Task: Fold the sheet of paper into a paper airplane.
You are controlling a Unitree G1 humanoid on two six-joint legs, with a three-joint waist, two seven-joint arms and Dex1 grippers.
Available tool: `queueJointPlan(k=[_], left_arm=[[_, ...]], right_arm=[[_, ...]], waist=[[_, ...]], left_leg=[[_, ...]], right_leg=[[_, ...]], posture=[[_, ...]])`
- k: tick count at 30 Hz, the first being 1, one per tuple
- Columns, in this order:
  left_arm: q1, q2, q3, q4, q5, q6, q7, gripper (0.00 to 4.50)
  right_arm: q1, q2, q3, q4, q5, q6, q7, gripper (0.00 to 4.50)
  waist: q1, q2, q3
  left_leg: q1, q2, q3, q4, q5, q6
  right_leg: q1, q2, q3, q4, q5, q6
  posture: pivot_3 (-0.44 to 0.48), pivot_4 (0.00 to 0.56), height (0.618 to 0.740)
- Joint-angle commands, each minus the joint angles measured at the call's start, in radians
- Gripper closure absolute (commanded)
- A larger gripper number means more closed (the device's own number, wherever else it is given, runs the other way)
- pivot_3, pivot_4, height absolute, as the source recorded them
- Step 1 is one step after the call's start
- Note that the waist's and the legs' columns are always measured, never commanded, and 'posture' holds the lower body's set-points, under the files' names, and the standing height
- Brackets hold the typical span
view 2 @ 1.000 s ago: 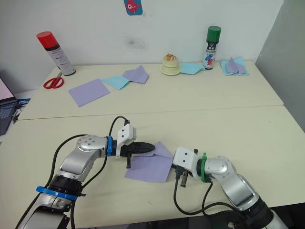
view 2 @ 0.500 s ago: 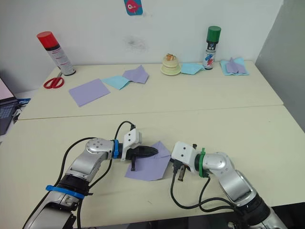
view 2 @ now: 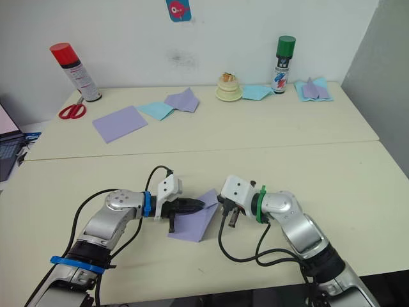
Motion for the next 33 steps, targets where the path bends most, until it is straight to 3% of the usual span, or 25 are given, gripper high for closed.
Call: queueJointPlan(k=[1, 12, 21, 26, 33], left_arm=[[0.012, -0.001, 0.01, -0.025, -0.001, 0.018, 0.02, 4.47], [0.037, 0.056, 0.035, -0.055, -0.019, 0.034, 0.003, 4.47], [-0.004, 0.136, 0.093, -0.143, -0.135, 0.157, -0.085, 4.47], [-0.061, 0.099, 0.072, -0.104, -0.106, 0.136, -0.056, 4.47], [-0.04, 0.028, -0.007, -0.044, -0.022, 0.047, -0.032, 4.47]], right_arm=[[-0.025, 0.025, 0.021, 0.008, -0.009, -0.04, -0.006, 4.5], [-0.046, 0.058, 0.055, 0.075, -0.044, -0.079, -0.008, 4.5], [-0.045, 0.047, 0.052, 0.075, -0.045, -0.08, -0.011, 4.5], [-0.048, 0.047, 0.051, 0.079, -0.045, -0.082, -0.012, 4.5], [-0.051, 0.049, 0.048, 0.076, -0.046, -0.076, -0.019, 4.5]], waist=[[0.0, 0.0, 0.0], [-0.002, 0.0, 0.0], [-0.002, 0.001, 0.001], [-0.001, 0.001, 0.001], [-0.002, 0.001, 0.001]], left_leg=[[0.0, 0.0, 0.0, 0.0, 0.0, 0.0], [0.0, 0.0, 0.0, 0.001, 0.0, 0.0], [0.0, 0.0, 0.0, 0.001, 0.0, 0.0], [-0.001, 0.0, 0.0, 0.001, 0.0, 0.0], [-0.001, 0.0, 0.001, 0.002, 0.0, 0.0]], right_leg=[[0.0, 0.0, 0.0, 0.0, 0.0, 0.0], [0.0, 0.0, 0.0, 0.001, 0.001, 0.0], [-0.001, 0.0, 0.0, 0.001, 0.001, 0.0], [0.0, 0.0, 0.0, 0.001, 0.001, 0.0], [-0.001, 0.0, 0.001, 0.001, 0.001, 0.0]], posture=[[0.0, 0.15, 0.74], [0.0, 0.15, 0.74], [0.0, 0.15, 0.74], [0.0, 0.15, 0.74], [0.0, 0.15, 0.74]])
